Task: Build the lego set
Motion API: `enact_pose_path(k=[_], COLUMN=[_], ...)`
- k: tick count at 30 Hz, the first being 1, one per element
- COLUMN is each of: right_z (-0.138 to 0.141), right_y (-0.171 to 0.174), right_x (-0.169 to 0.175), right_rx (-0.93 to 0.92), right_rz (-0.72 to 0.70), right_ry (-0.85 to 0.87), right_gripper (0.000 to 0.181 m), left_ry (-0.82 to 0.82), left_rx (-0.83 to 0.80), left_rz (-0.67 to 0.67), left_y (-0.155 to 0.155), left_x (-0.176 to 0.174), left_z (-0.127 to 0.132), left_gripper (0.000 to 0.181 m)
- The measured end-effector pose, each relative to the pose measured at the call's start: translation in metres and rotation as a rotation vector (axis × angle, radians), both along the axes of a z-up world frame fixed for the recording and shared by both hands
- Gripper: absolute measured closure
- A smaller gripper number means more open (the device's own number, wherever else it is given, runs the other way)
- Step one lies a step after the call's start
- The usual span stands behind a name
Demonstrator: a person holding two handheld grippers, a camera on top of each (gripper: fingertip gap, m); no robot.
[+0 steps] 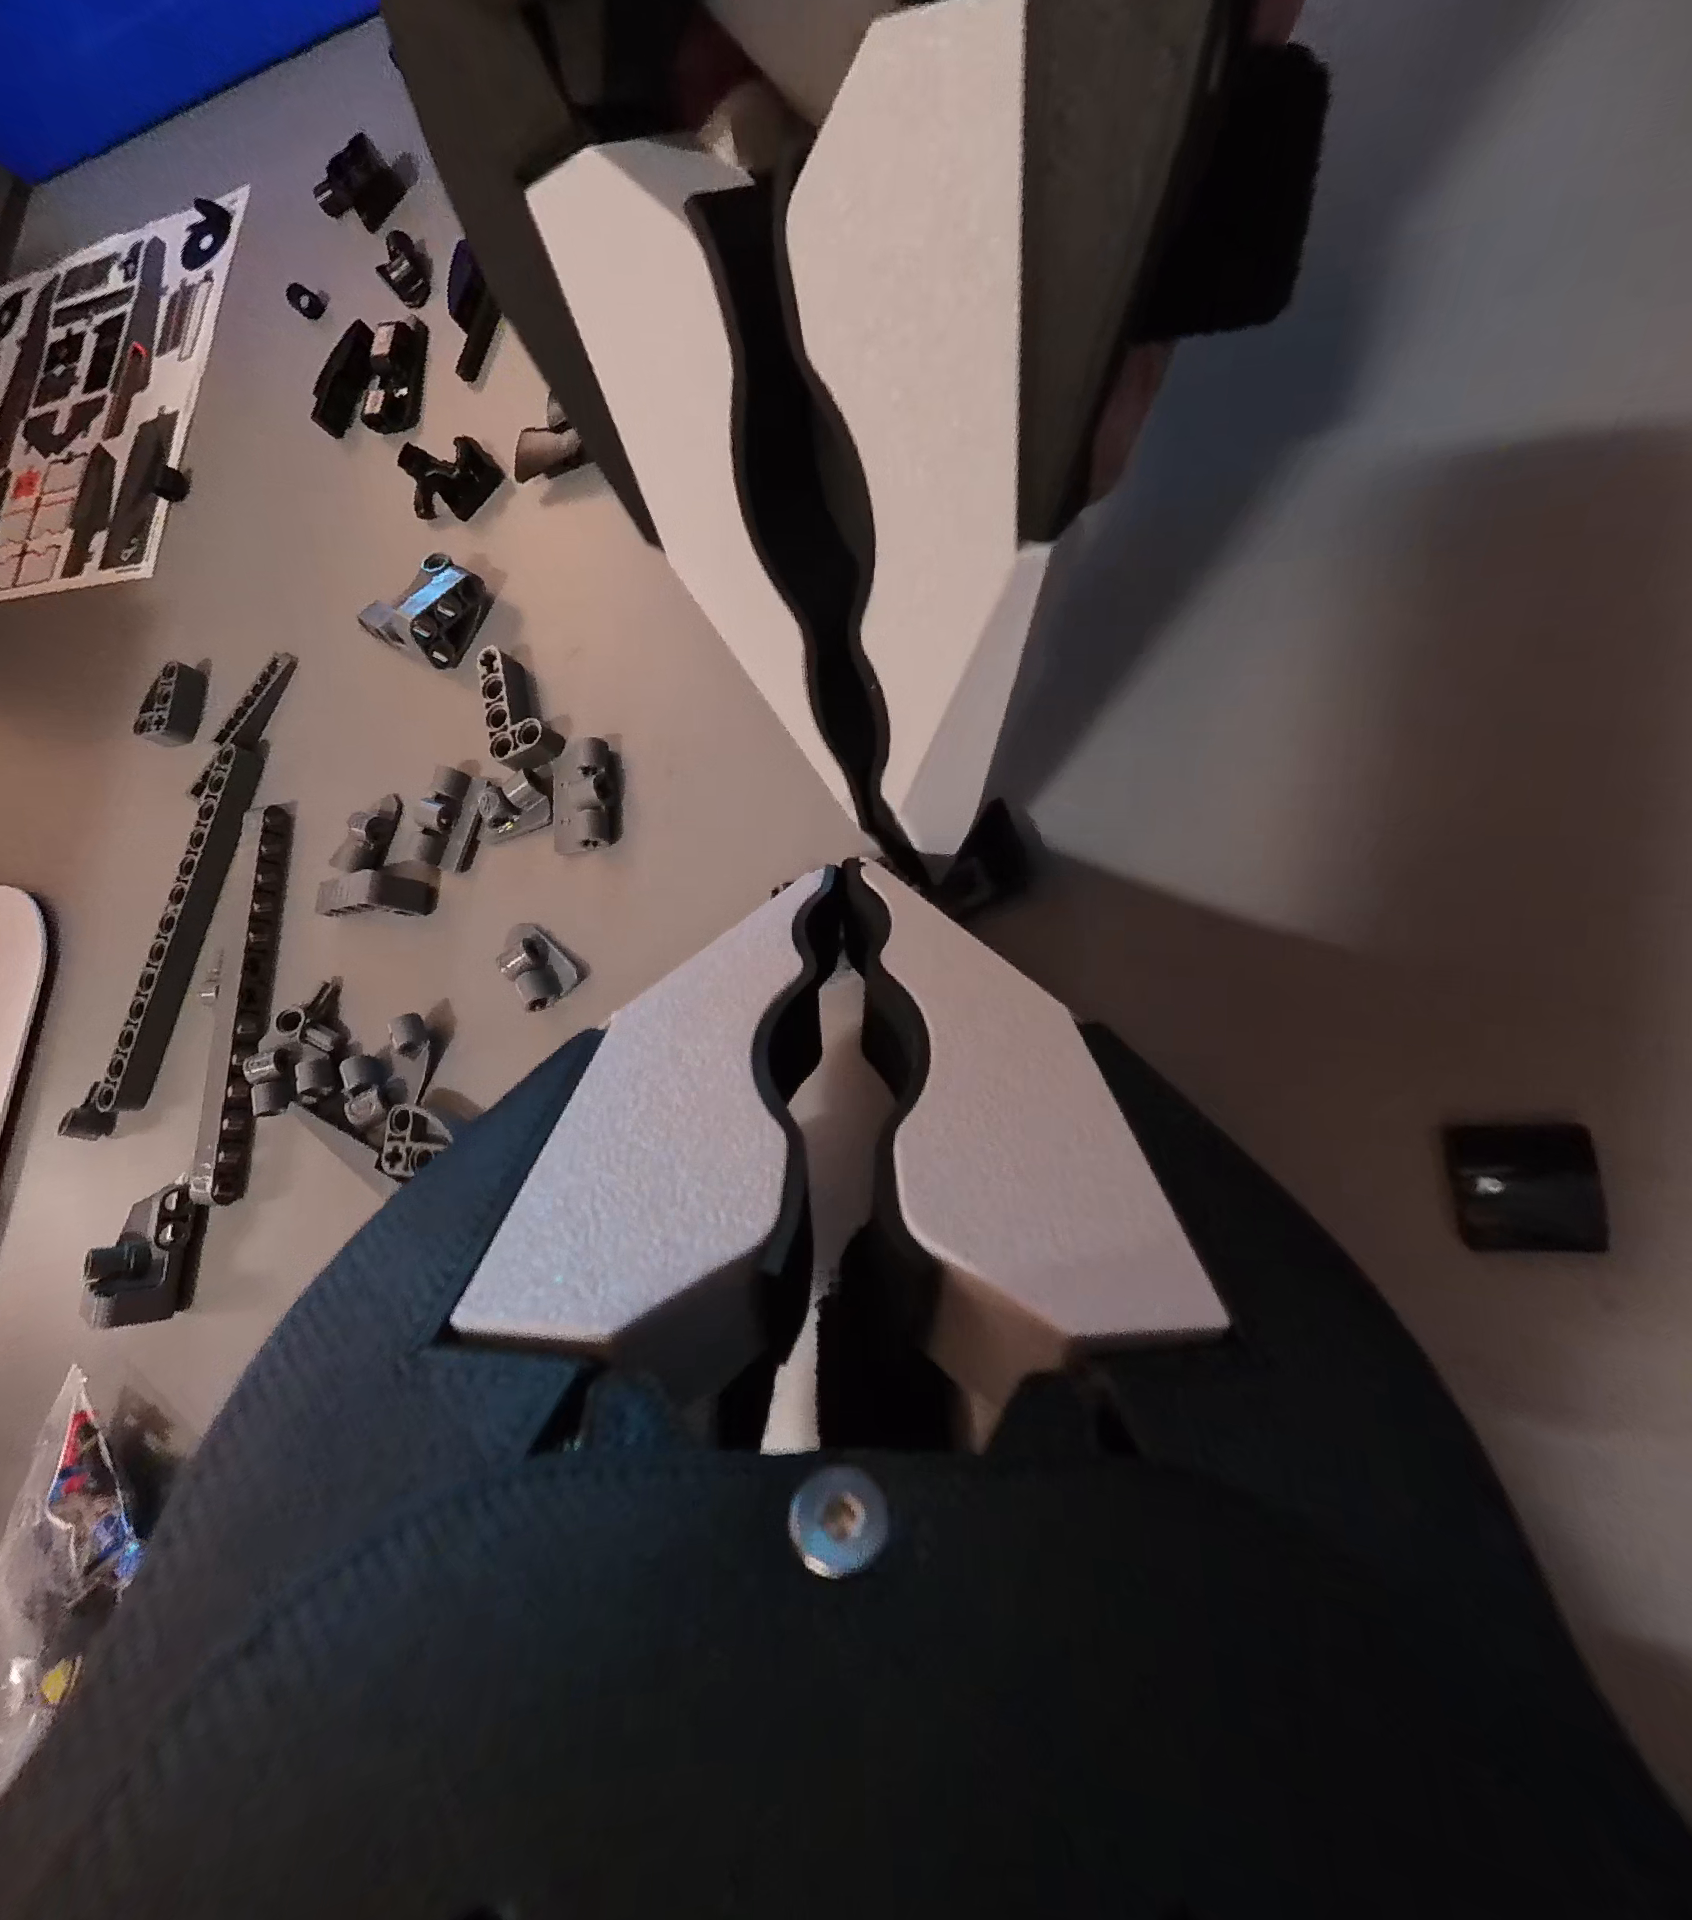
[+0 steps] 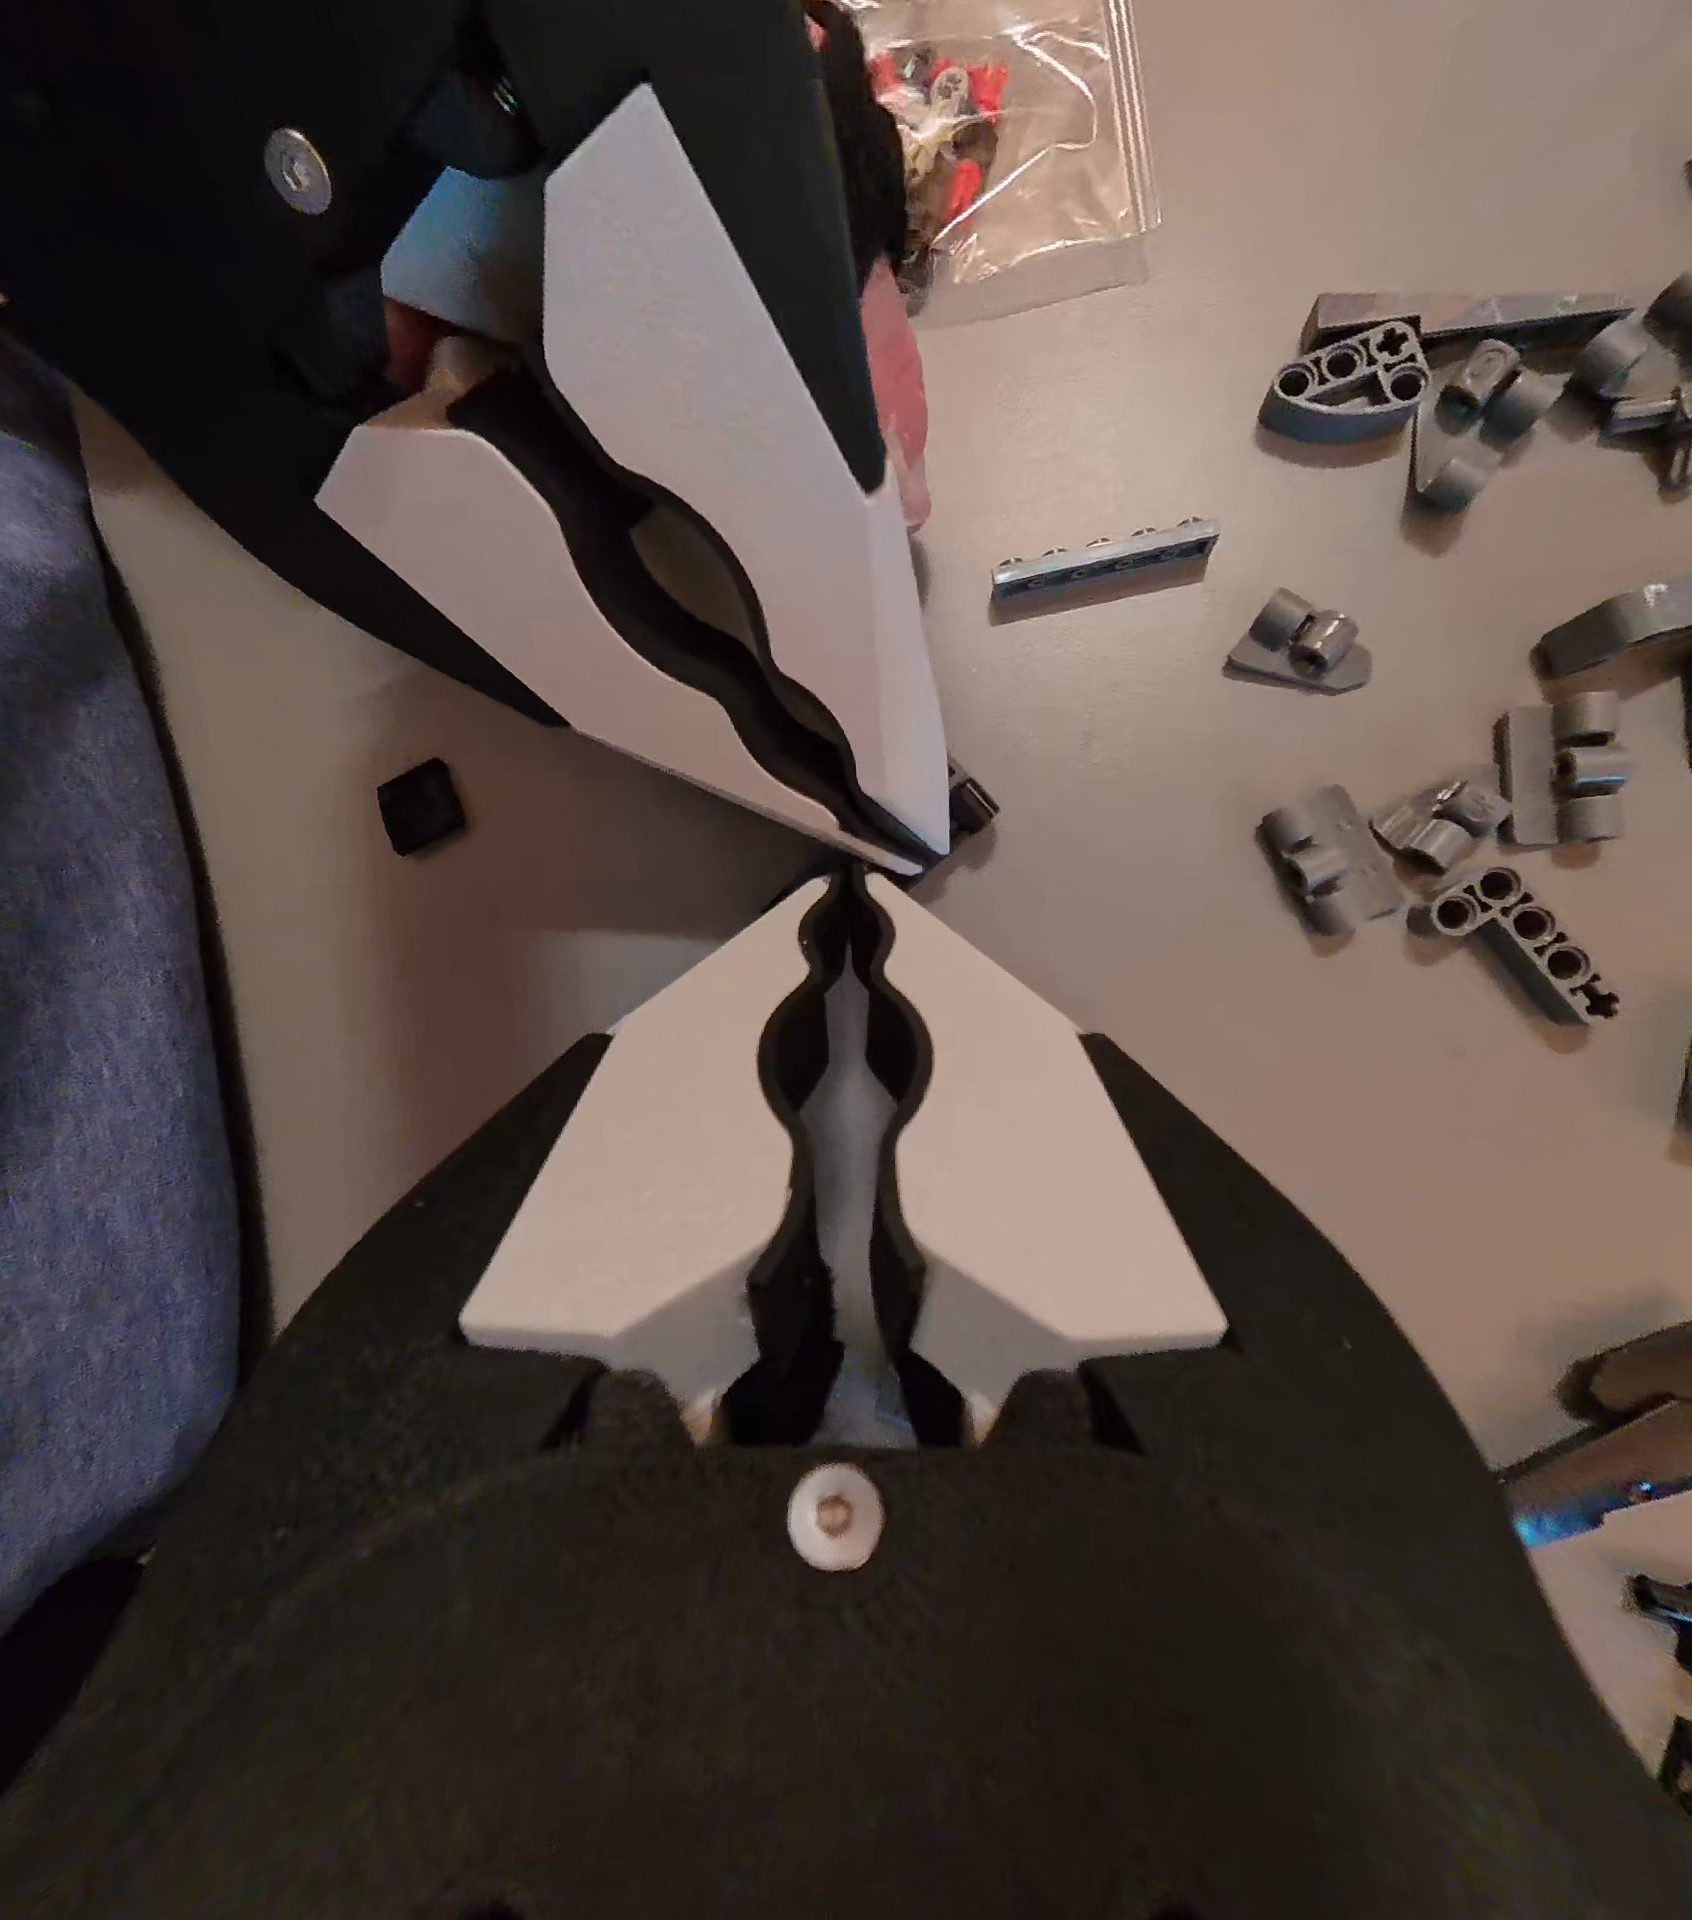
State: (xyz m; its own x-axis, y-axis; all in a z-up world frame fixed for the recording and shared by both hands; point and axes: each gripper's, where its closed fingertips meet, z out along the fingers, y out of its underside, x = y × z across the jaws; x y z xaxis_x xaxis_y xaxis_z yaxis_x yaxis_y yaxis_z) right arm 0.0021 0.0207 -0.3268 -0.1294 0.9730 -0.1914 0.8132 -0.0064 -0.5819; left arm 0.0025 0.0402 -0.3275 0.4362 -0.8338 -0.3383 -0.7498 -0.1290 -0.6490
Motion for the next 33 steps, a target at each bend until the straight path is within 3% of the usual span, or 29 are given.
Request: enact_pose_path(k=[19,33], right_z=[0.0000,0.0000], right_y=[0.0013,0.0016], right_x=[-0.0002,0.0000], right_rx=[-0.007,-0.014], right_rz=[-0.019,-0.024], right_ry=[0.005,0.005], right_gripper=[0.181,0.181], left_ry=[0.018,-0.045], left_rx=[0.034,-0.079], left_rz=[0.031,0.073], left_y=[-0.0042,-0.0048], left_x=[-0.0050,-0.0051], left_z=[0.0016,-0.0013], left_gripper=[0.181,0.181])
